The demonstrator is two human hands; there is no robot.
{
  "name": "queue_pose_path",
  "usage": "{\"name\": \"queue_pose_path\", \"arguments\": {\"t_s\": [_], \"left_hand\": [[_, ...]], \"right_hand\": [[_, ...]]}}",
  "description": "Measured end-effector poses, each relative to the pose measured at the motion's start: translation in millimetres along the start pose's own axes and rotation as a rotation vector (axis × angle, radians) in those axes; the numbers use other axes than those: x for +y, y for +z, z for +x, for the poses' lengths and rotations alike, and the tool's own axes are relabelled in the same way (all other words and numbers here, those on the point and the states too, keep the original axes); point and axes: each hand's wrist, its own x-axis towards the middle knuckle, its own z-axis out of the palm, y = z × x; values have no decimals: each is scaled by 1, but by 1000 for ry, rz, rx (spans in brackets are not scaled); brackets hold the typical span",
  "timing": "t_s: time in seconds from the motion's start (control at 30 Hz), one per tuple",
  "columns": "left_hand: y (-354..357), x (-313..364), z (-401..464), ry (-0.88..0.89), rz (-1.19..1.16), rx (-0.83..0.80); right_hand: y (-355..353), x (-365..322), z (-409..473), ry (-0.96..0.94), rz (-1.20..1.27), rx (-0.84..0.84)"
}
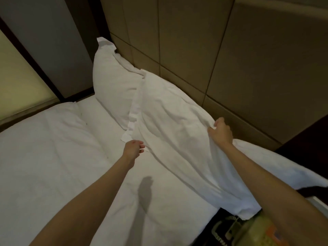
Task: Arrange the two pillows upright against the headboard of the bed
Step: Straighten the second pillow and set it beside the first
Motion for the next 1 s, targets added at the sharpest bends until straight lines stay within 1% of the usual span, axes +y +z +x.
{"name": "queue_pose_path", "arguments": {"t_s": [0.07,0.17,0.27,0.33,0.37,0.43,0.5,0.57,0.63,0.73,0.83,0.93,1.0], "left_hand": [[3,12,6,159,305,19],[15,42,16,454,801,21],[37,80,32,799,1252,33],[52,104,45,1029,1478,59],[59,116,51,1115,1564,54],[74,136,66,1212,1694,24],[86,150,76,1238,1769,7],[94,153,83,1217,1815,-44],[103,149,89,1124,1811,-104],[111,139,94,942,1810,-71],[114,145,99,874,1810,34],[119,174,105,927,1658,98],[126,195,107,984,1549,147]], "right_hand": [[-10,-7,5,-19,26,-72],[-17,-11,7,-44,-53,-162],[-25,-14,5,-58,-108,-161],[-33,-16,4,-81,-142,-183],[-38,-16,4,-107,-163,-219],[-46,-13,6,-159,-146,-319],[-52,-11,5,-189,-90,-380],[-55,-8,3,-208,-47,-396],[-55,-4,2,-176,-21,-423],[-48,-4,2,-162,-72,-481],[-43,-14,6,-166,-39,-449],[-47,-29,10,-137,67,-343],[-53,-39,14,-87,218,-260]]}}
